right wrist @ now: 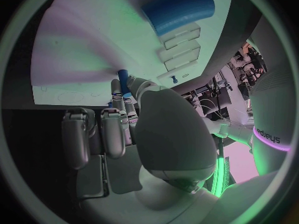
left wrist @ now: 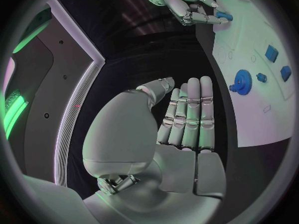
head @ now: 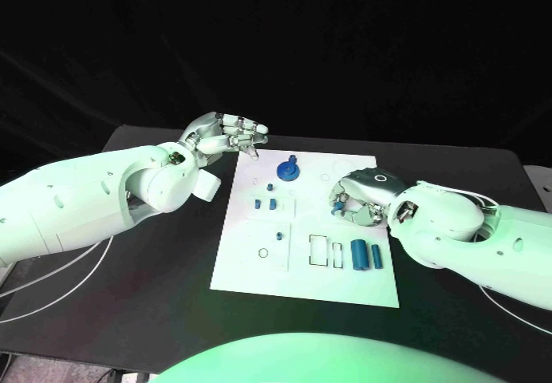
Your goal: Assemble the parts on the task board
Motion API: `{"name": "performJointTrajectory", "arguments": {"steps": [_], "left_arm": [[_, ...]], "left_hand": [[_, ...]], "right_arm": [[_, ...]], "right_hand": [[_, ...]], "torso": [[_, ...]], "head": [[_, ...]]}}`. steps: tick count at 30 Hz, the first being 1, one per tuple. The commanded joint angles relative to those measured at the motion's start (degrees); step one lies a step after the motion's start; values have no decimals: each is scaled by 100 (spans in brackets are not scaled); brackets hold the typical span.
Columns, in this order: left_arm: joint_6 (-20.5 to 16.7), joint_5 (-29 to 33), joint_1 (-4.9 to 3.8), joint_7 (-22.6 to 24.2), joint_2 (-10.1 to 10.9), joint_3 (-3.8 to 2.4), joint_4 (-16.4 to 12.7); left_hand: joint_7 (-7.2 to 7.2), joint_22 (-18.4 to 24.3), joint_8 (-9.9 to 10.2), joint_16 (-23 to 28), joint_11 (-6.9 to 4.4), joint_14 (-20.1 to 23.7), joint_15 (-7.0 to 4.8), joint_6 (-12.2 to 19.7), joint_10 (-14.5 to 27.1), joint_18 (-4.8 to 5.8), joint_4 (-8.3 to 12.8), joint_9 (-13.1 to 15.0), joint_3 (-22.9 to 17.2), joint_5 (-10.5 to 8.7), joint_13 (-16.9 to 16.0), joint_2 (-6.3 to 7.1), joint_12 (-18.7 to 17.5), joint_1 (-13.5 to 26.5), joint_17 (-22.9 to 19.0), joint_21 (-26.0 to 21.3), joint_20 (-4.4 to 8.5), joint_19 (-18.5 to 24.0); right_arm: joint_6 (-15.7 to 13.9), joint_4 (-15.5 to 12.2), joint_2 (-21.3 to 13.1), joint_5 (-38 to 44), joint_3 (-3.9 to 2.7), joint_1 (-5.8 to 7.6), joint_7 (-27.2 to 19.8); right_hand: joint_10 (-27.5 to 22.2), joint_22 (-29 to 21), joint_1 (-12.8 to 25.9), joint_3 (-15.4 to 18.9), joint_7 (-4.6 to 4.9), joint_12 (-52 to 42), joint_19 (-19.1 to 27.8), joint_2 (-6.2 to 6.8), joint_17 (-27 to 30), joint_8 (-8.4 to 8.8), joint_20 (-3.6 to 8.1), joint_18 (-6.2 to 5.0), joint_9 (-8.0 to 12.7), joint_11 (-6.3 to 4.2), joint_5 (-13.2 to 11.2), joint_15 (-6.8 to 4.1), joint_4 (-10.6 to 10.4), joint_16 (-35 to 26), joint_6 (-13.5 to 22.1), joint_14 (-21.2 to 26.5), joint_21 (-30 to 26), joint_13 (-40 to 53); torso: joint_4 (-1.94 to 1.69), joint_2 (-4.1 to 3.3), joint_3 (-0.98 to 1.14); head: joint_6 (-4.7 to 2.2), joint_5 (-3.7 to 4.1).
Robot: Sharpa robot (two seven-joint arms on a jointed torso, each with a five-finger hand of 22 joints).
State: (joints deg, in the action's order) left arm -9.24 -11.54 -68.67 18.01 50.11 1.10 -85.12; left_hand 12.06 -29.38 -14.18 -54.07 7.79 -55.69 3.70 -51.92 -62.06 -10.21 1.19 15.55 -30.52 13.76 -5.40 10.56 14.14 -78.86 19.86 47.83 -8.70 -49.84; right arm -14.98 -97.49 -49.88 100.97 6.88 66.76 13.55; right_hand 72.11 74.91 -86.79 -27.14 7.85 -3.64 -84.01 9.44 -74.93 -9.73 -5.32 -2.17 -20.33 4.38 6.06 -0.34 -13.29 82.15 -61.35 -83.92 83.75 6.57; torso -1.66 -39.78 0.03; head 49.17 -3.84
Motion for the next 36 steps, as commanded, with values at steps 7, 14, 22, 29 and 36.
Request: {"name": "performJointTrajectory", "arguments": {"steps": [7, 14, 22, 29, 36], "left_arm": [[64, -9, -4, 35, -30, -4, 17], [59, -5, -4, 44, -56, -3, 28], [70, 3, -3, 52, -95, -3, 56], [72, 59, -3, 46, -138, -3, 90], [58, 106, -4, 32, -126, -3, 74]], "left_hand": [[16, -12, 24, 25, 20, 31, 8, 5, 21, -23, 35, -8, -1, 22, 3, -50, -13, -21, -7, 21, -19, 40], [16, -12, 24, 25, 20, 31, 8, 5, 21, -23, 35, -8, -1, 22, 3, -50, -13, -21, -7, 21, -19, 40], [16, -12, 24, 25, 20, 31, 8, 5, 21, -23, 35, -8, -1, 22, 3, -50, -13, -21, -7, 21, -19, 40], [17, -16, 25, 26, 21, 31, 9, 3, 22, -23, 37, -8, -1, 21, 3, -57, -12, -20, -8, 26, -19, 43], [17, -16, 25, 26, 21, 31, 9, 3, 22, -23, 37, -8, -1, 21, 3, -57, -12, -20, -8, 26, -19, 43]], "right_arm": [[-346, -445, -210, -334, -42, 156, -25], [-459, -917, -344, -434, -82, 330, -5], [-530, -1177, -39, -567, -84, 363, -54], [-506, -1079, 578, -540, -22, 208, -147], [-441, -762, 1032, -507, 64, -35, -220]], "right_hand": [[150, 1323, -2, -151, -16, -19, -445, 30, -144, -45, 43, 104, -32, -76, -39, -52, 79, 46, -65, -334, 83, 7], [152, 1324, 10, -169, -17, -16, -445, 35, -146, -50, 44, 104, -37, -77, -42, -53, 92, 49, -68, -334, 84, 6], [152, 1321, 19, -181, -17, -14, -443, 41, -136, -52, 44, 103, -41, -77, -41, -53, 101, 44, -67, -332, 76, 4], [150, 1314, 38, -213, -15, -9, -435, 45, -128, -52, 45, 97, -46, -75, -29, -53, 120, 41, -58, -330, 50, 1], [149, 1312, 58, -244, -12, -7, -433, 47, -129, -54, 45, 96, -53, -73, -15, -52, 141, 42, -51, -330, 42, -3]], "torso": [[15, 10, 0], [21, 18, 0], [11, 11, 4], [-18, 1, -6], [-8, -7, -13]], "head": [[-44, 3], [-74, 11], [-80, -57], [-68, -117], [-27, -218]]}}
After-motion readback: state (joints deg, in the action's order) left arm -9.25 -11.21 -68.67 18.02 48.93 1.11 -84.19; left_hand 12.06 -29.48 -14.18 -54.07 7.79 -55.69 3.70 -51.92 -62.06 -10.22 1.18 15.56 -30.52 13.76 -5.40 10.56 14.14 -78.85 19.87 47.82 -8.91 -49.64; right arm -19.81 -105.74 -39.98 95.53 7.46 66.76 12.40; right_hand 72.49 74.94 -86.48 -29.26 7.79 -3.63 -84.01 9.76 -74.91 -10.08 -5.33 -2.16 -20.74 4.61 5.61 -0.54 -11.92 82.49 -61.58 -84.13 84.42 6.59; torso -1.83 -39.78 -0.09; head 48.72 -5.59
